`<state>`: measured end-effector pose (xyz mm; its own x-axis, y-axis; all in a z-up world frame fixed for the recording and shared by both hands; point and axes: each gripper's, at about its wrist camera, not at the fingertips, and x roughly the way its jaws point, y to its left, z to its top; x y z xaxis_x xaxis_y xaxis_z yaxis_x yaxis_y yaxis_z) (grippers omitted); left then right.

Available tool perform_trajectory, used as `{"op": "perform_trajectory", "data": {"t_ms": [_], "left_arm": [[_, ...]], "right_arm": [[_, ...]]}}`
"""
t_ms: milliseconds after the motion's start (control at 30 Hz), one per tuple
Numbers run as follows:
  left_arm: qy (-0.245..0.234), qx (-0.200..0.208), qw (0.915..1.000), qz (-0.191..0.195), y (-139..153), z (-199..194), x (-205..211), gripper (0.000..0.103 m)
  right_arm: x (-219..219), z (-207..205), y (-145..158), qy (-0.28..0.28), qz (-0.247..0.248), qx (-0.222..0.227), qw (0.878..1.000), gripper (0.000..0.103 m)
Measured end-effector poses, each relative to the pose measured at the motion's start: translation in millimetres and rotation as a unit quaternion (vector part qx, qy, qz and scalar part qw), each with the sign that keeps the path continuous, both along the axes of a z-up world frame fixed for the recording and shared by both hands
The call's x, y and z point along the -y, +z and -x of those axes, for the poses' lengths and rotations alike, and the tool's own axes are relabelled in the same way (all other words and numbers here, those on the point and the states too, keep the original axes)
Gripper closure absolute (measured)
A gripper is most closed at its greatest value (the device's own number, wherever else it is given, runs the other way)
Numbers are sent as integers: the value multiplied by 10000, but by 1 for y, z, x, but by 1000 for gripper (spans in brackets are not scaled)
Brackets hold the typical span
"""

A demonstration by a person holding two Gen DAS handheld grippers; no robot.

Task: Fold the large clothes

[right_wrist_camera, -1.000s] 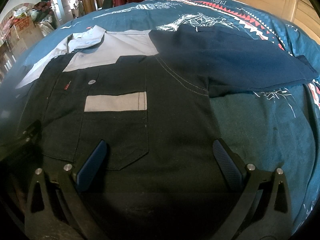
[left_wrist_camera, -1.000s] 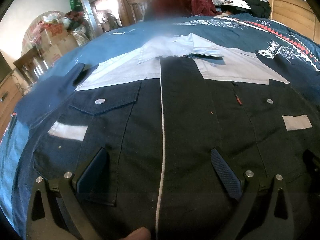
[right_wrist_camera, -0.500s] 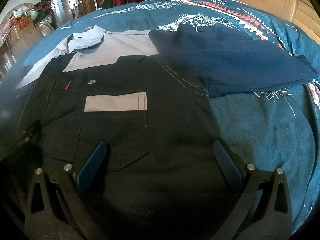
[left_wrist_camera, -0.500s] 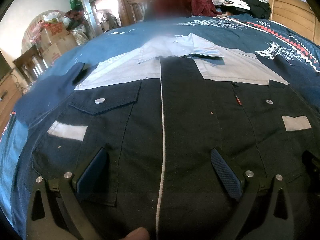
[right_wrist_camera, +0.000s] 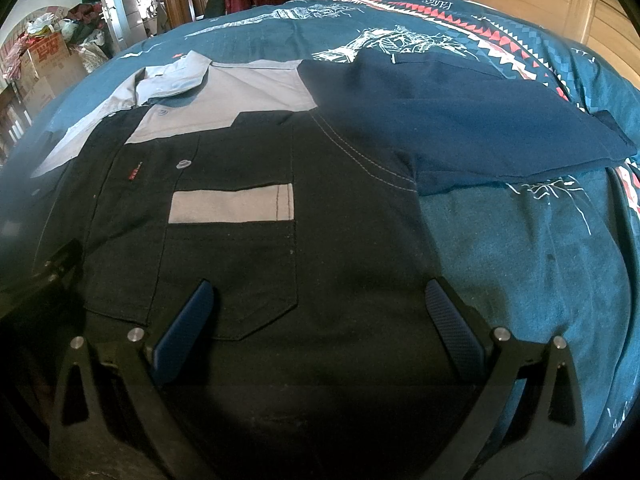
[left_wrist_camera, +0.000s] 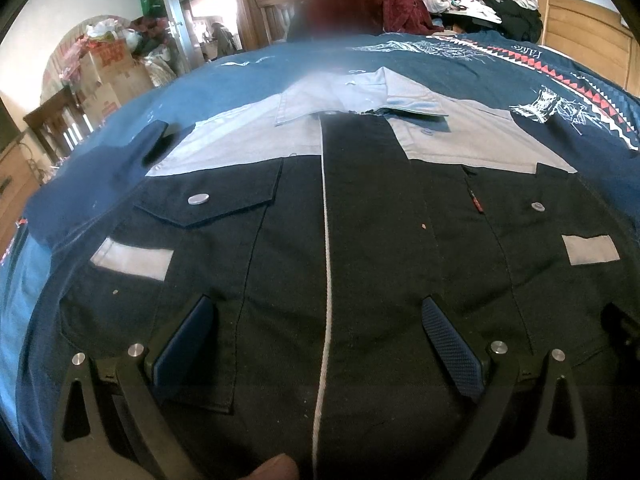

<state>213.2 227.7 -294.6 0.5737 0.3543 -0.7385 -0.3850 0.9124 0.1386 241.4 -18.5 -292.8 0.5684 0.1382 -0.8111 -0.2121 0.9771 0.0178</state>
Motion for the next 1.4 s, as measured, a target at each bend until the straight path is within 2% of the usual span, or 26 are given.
{"op": "perform_trajectory", "data": {"t_ms": [900, 1300, 1400], "left_arm": [[-2, 4, 10000, 75, 0, -1, -3, 0], [-36, -39, 9996, 281, 0, 0, -7, 0], [-37, -31, 9996, 278, 0, 0, -7, 0]], "right_arm": [[0, 0, 0, -3, 0, -2, 10000, 0], [0, -1, -1, -10, -40, 26, 10000, 0], [-5, -6, -4, -6, 83, -19, 10000, 0]]}}
